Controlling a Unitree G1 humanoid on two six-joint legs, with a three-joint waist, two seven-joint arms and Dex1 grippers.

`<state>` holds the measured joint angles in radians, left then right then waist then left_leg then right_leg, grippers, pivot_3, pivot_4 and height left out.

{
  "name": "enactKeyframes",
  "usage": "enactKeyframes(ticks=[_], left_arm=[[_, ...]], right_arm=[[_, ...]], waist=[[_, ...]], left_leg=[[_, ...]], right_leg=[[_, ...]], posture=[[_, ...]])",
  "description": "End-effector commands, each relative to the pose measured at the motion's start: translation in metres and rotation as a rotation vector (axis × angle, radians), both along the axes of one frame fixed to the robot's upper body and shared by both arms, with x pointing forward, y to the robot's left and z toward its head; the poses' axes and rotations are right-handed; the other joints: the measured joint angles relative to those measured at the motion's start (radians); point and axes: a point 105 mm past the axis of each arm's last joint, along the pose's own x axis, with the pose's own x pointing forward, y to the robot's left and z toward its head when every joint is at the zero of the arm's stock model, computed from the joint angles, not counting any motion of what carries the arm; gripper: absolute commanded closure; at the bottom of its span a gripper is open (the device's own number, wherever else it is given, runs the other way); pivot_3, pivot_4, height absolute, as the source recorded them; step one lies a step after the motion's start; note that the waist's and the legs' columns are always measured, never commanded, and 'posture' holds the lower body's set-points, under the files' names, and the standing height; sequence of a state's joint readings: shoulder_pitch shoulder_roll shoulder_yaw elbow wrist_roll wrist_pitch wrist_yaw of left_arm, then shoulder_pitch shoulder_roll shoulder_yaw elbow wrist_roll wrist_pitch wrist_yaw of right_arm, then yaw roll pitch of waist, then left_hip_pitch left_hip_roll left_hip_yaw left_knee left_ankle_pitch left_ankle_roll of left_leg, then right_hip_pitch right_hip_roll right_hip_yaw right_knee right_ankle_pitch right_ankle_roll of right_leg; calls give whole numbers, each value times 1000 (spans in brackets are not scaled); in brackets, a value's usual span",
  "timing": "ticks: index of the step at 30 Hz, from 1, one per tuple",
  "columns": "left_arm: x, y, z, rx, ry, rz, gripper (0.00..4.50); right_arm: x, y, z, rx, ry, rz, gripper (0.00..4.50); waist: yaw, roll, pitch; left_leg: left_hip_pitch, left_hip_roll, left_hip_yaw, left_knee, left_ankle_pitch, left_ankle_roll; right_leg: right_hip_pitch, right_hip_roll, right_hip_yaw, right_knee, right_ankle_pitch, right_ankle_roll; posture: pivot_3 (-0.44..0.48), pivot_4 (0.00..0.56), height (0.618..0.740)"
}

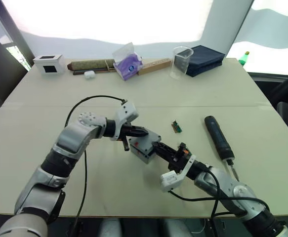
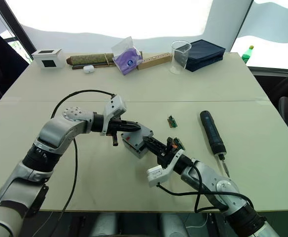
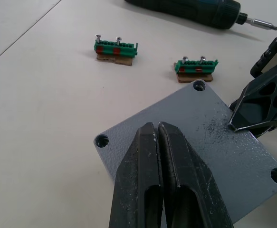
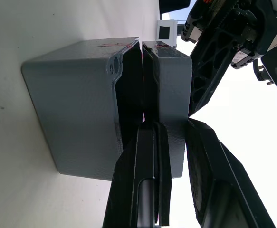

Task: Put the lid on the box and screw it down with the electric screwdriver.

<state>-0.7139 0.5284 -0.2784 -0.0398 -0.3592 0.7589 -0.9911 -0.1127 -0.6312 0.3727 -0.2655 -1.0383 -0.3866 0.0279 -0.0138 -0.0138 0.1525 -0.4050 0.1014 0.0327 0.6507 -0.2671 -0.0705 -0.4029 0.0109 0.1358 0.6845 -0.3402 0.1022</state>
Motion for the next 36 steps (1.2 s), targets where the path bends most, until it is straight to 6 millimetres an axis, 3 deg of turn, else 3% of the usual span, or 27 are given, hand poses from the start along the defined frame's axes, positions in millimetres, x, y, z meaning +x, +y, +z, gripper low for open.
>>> enactKeyframes(ticks=[1, 16, 25, 27, 32, 34, 36], left_arm=[[3, 0, 12, -28, -30, 8, 4401], [-2, 2, 0, 14, -16, -9, 4401], [-15, 0, -27, 111, -2, -63, 4401], [-16, -2, -33, 126, 1, -67, 4500], [-15, 0, -49, 174, 21, -44, 4500], [-16, 2, -56, 190, 33, -40, 4500], [-18, 3, -65, 206, 47, -31, 4500]], right_arm=[[-3, 4, 28, 71, -118, 21, 4166], [-6, 3, 16, 63, -68, 13, 4166], [-5, 0, -7, 35, 34, -8, 4166], [-6, -2, -11, 35, 59, -16, 3177], [-5, -6, -11, 48, 73, -39, 1217], [-6, -8, -9, 50, 71, -44, 698], [-9, -10, -7, 51, 69, -44, 698]], waist=[[0, 0, 0], [-1, 0, 0], [-1, 0, 0], [1, 0, 0], [1, -4, -6], [1, -5, -11], [2, -5, -14]], left_leg=[[0, 0, 0, 0, 0, 0], [0, 0, 0, 0, 0, 0], [1, 0, 0, 0, 0, 0], [5, 0, 0, 0, 0, 0], [15, -1, 0, -1, -4, 7], [16, -1, 0, -1, -4, 7], [17, -1, 0, -1, -4, 7]], right_leg=[[0, 0, 0, 0, 0, 0], [0, 0, 0, 0, 0, 0], [1, 0, 0, 0, 0, 0], [6, 0, 0, 0, 0, 0], [17, 0, 1, -2, -1, 0], [17, 0, 1, -2, -1, 0], [18, 0, 1, -2, -1, 0]], posture=[[0, 150, 740], [0, 150, 740], [0, 150, 740], [0, 150, 740], [0, 150, 740], [0, 150, 740], [0, 150, 740]])
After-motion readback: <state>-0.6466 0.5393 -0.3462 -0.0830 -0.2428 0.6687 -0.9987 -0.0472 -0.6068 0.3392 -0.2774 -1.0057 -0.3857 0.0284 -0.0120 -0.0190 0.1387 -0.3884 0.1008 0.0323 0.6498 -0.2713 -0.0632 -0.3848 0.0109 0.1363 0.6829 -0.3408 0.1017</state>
